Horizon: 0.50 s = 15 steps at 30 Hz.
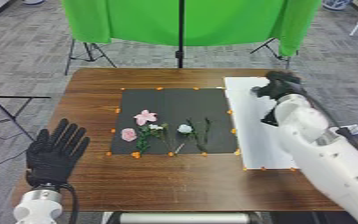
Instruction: Arrange flowers
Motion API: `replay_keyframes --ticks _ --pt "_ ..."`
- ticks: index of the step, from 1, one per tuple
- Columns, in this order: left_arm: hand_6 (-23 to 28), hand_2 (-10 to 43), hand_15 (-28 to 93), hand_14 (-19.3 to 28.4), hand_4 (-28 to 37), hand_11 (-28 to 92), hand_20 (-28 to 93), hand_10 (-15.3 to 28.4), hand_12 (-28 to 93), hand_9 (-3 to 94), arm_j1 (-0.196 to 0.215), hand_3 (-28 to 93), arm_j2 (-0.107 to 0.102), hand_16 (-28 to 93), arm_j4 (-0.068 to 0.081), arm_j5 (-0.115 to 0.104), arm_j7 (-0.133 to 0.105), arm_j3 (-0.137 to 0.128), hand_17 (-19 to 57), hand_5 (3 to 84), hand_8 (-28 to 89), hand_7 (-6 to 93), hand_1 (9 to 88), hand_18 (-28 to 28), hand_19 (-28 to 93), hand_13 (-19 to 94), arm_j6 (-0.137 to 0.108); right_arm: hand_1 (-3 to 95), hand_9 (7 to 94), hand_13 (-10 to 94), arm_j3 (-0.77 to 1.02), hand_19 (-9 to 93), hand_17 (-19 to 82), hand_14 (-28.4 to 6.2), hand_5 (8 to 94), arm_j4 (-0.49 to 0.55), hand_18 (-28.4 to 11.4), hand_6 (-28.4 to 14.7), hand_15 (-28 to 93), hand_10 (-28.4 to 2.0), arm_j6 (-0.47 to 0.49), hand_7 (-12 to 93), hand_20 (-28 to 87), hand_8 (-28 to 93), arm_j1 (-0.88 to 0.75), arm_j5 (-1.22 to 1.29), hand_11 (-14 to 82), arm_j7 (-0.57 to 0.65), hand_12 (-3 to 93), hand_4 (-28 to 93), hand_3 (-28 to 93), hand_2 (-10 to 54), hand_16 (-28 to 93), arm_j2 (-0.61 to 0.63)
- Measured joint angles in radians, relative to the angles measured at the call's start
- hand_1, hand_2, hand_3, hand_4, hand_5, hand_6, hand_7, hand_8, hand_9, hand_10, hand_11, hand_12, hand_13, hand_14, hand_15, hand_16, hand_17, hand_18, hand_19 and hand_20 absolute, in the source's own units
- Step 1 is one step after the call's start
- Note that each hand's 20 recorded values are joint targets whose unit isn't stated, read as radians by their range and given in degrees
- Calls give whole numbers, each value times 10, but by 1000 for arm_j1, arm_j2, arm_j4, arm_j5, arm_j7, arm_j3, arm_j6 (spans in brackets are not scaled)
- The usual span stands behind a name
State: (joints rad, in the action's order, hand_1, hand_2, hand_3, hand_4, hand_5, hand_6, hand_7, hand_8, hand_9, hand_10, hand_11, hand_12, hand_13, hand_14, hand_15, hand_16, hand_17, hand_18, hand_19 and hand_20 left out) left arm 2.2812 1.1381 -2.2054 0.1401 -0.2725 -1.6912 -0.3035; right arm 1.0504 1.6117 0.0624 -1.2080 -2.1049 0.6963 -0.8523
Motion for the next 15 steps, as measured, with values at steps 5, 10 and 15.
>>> replay_keyframes --ticks 5,10,15 --pt "78 169 291 136 -283 170 155 137 103 344 -1 754 0 -41 0 -1 -5 7 -48 423 -91 126 259 126 274 264 -1 462 275 194 -26 545 47 -195 387 -149 -191 -73 62 -181 71 120 139 -110 94 99 70 49 105 -278 841 -95 165 21" --pt "78 169 293 136 -283 171 156 136 103 346 -3 754 0 -41 0 -1 -7 11 -48 424 -91 127 259 126 275 264 -2 528 363 357 -52 602 146 -159 460 -229 -215 -26 118 -129 96 150 156 -135 144 82 97 44 85 -281 831 -95 157 24" --pt "79 170 295 136 -283 170 156 136 102 346 -3 755 -1 -42 0 -2 -9 11 -48 426 -91 126 259 126 275 265 -3 568 444 440 -45 657 191 -141 536 -257 -216 3 155 -118 146 162 179 -141 143 81 101 57 91 -282 817 -95 162 17"
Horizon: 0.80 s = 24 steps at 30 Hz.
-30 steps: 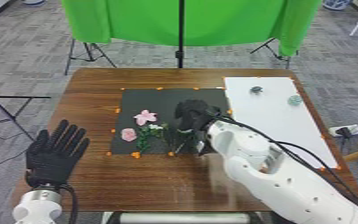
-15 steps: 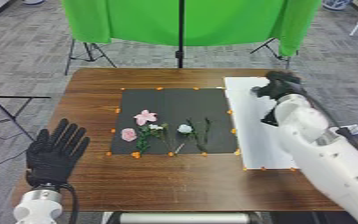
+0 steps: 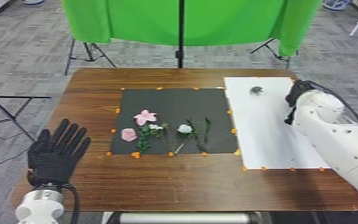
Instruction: Arrange flowers
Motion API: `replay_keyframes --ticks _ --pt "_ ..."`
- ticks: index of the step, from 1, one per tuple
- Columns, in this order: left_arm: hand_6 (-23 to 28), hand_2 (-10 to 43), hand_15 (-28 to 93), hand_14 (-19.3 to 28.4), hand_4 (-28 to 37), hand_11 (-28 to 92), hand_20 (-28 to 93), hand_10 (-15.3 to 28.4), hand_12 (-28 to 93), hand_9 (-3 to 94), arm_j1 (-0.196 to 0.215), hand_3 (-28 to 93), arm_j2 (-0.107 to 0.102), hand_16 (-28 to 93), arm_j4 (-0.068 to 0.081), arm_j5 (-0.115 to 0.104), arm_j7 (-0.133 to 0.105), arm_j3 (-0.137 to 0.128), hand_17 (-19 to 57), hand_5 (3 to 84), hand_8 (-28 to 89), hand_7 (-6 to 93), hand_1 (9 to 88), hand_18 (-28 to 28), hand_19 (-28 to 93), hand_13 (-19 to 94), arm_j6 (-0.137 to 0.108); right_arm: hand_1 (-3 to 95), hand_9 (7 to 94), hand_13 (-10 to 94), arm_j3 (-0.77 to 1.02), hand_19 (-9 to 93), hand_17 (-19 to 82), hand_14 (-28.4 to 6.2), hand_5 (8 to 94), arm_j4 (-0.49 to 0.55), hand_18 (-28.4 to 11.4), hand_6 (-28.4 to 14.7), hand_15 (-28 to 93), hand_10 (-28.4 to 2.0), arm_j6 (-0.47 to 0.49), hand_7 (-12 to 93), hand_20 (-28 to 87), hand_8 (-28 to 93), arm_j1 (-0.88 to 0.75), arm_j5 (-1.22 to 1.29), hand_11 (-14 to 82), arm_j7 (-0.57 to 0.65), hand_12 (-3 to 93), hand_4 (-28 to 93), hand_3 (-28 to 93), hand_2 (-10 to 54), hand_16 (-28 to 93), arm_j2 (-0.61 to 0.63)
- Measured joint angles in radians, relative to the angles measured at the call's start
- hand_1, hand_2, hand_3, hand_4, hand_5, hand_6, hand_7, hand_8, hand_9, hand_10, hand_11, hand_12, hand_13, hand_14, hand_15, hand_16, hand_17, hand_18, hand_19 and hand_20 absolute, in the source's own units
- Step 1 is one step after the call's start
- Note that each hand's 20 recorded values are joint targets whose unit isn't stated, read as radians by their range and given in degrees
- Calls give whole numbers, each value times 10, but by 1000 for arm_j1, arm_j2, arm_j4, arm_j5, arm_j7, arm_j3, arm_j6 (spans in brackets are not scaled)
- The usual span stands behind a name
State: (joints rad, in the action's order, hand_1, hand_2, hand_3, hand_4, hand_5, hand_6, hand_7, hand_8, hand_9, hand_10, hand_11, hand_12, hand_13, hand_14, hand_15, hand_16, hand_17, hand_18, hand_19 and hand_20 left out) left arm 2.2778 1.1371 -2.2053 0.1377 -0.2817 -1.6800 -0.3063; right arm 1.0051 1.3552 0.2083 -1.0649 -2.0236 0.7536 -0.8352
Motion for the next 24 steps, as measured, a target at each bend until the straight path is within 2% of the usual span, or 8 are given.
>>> replay_keyframes --ticks 2,4,5,7,11,14,20,24 --pt "79 170 295 136 -283 170 155 136 102 346 0 754 0 -43 0 0 0 0 -48 426 -91 127 259 126 275 265 0 581 534 521 0 726 219 -122 597 -6 -212 4 240 -117 3 167 219 -140 -5 1 127 8 114 -283 802 -95 179 -3" --pt "80 170 295 136 -283 170 155 136 102 346 0 754 0 -43 0 0 0 0 -48 426 -91 127 260 126 276 265 0 618 623 587 -2 747 239 -96 643 -6 -208 3 273 -120 -9 174 269 -107 -7 -8 143 10 175 -283 739 -95 276 -4" --pt "79 170 296 136 -283 171 155 136 103 346 0 754 0 -43 0 0 0 0 -48 427 -91 127 259 126 276 266 0 638 718 626 -5 758 249 -85 688 -6 -206 -2 304 -116 -26 199 302 -53 -7 -19 103 10 293 -283 707 -95 333 -4" --pt "79 170 300 137 -283 171 156 136 103 347 0 754 0 -43 0 0 0 0 -48 427 -92 128 260 126 277 267 0 653 796 664 -18 773 258 -80 741 -9 -209 -2 360 -111 -79 256 333 -7 -12 -41 121 10 399 -283 693 -95 380 -3" --pt "79 170 302 137 -283 171 157 137 102 347 -1 754 0 -45 0 0 2 0 -48 427 -92 128 259 127 279 267 0 656 820 675 -29 785 263 -80 757 -10 -211 -3 388 -110 -211 293 351 9 -48 -72 133 4 431 -283 700 -95 389 -3" --pt "80 170 300 136 -283 171 156 137 102 348 -4 754 0 -46 0 1 4 0 -48 428 -92 128 260 127 278 267 0 655 822 676 -24 787 264 -80 759 22 -212 -3 393 -111 -252 296 356 8 -85 -84 132 -9 435 -283 706 -95 390 7" --pt "80 170 300 136 -283 172 156 138 102 348 -5 756 0 -46 0 1 4 -1 -48 428 -92 129 259 126 277 267 0 653 824 676 -18 795 265 -80 759 246 -218 -4 401 -113 -241 297 366 13 -177 -78 131 -80 442 -283 715 -95 390 70" --pt "80 170 301 136 -283 172 156 138 102 348 -5 756 0 -45 0 1 6 -1 -48 428 -92 128 259 126 277 267 0 652 825 676 -45 799 266 -81 761 403 -219 -7 404 -113 -226 291 370 17 -180 29 129 -127 441 -283 718 -95 389 83"
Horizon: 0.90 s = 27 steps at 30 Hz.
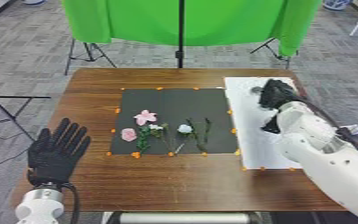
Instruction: Arrange flowers
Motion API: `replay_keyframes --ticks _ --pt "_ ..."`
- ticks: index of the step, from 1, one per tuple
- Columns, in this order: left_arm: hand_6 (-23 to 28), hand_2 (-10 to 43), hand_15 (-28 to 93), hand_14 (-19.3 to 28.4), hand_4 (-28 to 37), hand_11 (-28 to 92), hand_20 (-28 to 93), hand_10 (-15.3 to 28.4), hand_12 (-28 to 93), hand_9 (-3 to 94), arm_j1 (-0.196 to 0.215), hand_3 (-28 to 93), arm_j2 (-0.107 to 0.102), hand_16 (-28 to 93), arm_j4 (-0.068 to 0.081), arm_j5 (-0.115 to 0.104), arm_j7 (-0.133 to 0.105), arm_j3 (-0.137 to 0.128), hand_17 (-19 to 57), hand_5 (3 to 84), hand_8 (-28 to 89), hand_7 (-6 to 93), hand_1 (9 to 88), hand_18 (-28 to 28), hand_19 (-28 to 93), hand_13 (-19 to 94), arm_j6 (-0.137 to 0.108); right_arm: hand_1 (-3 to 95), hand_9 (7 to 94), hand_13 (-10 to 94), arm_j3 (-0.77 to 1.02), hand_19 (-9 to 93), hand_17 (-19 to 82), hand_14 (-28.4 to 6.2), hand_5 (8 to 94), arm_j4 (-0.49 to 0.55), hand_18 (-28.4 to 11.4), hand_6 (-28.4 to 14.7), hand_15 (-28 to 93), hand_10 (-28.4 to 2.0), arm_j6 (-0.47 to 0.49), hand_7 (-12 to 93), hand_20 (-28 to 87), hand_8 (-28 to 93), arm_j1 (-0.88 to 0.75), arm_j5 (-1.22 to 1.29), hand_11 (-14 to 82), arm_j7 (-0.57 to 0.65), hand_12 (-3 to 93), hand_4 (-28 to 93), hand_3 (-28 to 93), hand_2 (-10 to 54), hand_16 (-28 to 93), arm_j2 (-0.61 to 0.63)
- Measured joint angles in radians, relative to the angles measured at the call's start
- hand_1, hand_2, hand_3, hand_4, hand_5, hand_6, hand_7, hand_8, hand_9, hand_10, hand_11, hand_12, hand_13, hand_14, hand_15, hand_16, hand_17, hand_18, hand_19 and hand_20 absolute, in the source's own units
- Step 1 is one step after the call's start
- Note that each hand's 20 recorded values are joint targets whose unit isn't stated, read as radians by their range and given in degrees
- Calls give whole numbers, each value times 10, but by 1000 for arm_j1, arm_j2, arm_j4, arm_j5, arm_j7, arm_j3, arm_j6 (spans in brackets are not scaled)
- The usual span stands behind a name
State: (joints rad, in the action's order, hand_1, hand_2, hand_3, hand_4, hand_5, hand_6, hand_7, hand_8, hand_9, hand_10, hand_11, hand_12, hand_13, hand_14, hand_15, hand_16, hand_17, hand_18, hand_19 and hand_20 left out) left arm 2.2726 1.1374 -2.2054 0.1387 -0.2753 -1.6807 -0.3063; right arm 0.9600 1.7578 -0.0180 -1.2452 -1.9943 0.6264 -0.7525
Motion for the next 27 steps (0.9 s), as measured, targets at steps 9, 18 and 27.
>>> replay_keyframes --ticks 9,18,27 --pt "81 170 302 136 -283 173 156 137 102 349 -9 756 0 -46 3 0 6 4 -48 429 -92 128 259 126 276 267 -3 655 823 675 -197 798 266 -81 761 65 -218 -8 405 -113 56 278 374 17 117 38 125 -116 439 -283 715 -95 387 -95" --pt "81 171 304 136 -283 176 157 138 102 351 -14 755 1 -48 3 1 11 17 -48 432 -93 130 260 127 280 267 -15 645 800 660 -248 795 264 -78 727 26 -221 -13 406 -108 71 243 376 -5 114 0 113 -120 417 -283 717 -95 386 -176" --pt "82 176 305 137 -283 178 157 139 101 352 -16 752 1 -48 3 1 12 20 -49 433 -93 131 257 126 282 268 -17 528 666 608 -251 802 250 -103 623 7 -231 -35 492 -150 53 168 340 -126 90 1 223 -111 196 -283 755 -95 310 -197"
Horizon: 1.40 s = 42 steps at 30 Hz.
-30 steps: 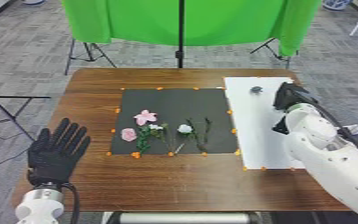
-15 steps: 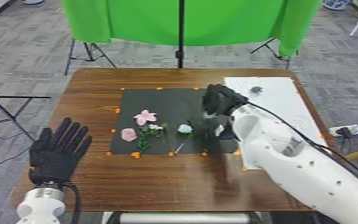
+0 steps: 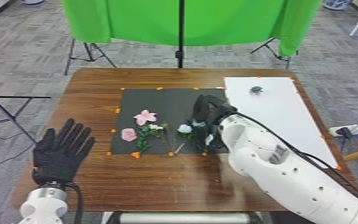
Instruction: Arrange flowers
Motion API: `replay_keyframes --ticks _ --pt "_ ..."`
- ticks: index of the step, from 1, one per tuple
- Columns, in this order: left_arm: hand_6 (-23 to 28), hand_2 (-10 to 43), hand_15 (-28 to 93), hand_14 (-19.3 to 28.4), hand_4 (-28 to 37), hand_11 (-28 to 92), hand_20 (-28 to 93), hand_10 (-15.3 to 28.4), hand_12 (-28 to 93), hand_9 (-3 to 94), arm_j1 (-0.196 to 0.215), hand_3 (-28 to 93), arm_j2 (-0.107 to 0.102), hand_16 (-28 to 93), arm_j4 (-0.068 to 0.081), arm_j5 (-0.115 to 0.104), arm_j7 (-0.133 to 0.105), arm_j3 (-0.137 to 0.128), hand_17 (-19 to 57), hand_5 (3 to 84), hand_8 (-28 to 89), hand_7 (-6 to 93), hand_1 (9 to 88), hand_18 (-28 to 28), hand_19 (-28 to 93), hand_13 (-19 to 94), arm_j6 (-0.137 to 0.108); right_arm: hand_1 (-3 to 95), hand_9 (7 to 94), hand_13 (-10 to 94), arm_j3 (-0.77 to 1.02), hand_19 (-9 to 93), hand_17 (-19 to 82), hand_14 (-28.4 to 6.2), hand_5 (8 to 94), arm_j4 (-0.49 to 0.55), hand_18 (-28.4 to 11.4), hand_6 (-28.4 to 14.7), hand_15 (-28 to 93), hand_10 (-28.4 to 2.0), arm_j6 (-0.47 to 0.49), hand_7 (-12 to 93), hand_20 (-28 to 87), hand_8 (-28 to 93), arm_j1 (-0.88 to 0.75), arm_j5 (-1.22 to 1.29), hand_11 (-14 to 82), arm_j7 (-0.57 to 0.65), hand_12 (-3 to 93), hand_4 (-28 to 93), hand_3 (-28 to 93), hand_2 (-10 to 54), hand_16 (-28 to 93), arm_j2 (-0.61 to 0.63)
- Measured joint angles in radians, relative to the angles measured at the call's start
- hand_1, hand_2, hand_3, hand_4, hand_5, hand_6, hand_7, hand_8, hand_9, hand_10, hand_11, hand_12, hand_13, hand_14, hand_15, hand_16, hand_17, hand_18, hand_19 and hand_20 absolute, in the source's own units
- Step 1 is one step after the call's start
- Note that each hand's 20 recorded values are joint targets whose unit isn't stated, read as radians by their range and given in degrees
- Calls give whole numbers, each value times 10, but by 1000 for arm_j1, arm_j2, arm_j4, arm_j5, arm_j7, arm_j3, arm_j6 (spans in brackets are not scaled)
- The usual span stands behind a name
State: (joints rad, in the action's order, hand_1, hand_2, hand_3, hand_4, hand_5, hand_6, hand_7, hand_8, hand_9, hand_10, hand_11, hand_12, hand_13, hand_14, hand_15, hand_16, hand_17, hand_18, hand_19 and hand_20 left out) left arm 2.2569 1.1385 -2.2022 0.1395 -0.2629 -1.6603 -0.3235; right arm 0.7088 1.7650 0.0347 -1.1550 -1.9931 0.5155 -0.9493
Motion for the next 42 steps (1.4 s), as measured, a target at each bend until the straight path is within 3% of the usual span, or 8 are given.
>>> replay_keyframes --ticks 17,24,29,31,34,38,42 --pt "82 174 306 136 -283 177 156 139 100 352 0 757 0 -49 1 0 2 -1 -49 433 -94 132 256 126 282 268 0 456 589 561 58 787 234 -136 571 23 -234 -51 502 -167 -39 148 315 -120 -31 8 167 32 159 -283 792 -95 182 10" --pt "82 174 305 136 -283 176 155 138 101 351 1 756 3 -49 1 0 0 -1 -48 433 -94 131 257 126 281 268 0 410 514 454 87 727 209 -159 548 12 -226 -57 351 -178 -82 144 263 -117 -33 -14 139 33 147 -273 801 -95 128 39" --pt "81 174 304 136 -283 175 155 138 101 351 3 756 2 -49 0 -1 -3 -1 -48 433 -94 132 258 126 281 268 1 417 416 344 75 673 156 -171 500 -142 -209 -54 256 -168 -286 161 219 -128 20 -190 115 39 129 -280 827 -95 124 52" --pt "81 174 305 136 -283 176 155 138 101 351 5 757 2 -49 0 -1 -4 -1 -48 433 -94 131 258 126 281 268 1 423 387 317 84 635 138 -169 476 -224 -197 -51 202 -158 -325 166 190 -132 52 -219 115 43 114 -281 833 -95 136 55" --pt "81 174 305 137 -283 176 155 138 101 352 9 756 2 -48 -1 -1 -4 -2 -48 433 -94 132 258 126 280 268 1 441 381 329 104 612 129 -157 464 -322 -192 -41 174 -128 -279 172 173 -132 108 -166 118 45 108 -282 835 -95 144 65" --pt "81 174 305 137 -283 175 156 138 101 352 10 756 0 -49 -1 -1 -6 -2 -48 432 -94 132 258 126 281 268 1 459 408 372 85 609 142 -147 467 -438 -195 -30 169 -120 -162 180 168 -143 197 -52 123 41 103 -283 827 -95 151 73" --pt "81 173 305 136 -283 175 156 138 101 352 8 757 -1 -48 -1 -1 -6 0 -49 432 -94 131 259 126 282 268 2 484 421 404 79 614 158 -134 460 -502 -191 -17 165 -110 -136 180 168 -145 232 -37 113 44 99 -283 816 -95 158 72"
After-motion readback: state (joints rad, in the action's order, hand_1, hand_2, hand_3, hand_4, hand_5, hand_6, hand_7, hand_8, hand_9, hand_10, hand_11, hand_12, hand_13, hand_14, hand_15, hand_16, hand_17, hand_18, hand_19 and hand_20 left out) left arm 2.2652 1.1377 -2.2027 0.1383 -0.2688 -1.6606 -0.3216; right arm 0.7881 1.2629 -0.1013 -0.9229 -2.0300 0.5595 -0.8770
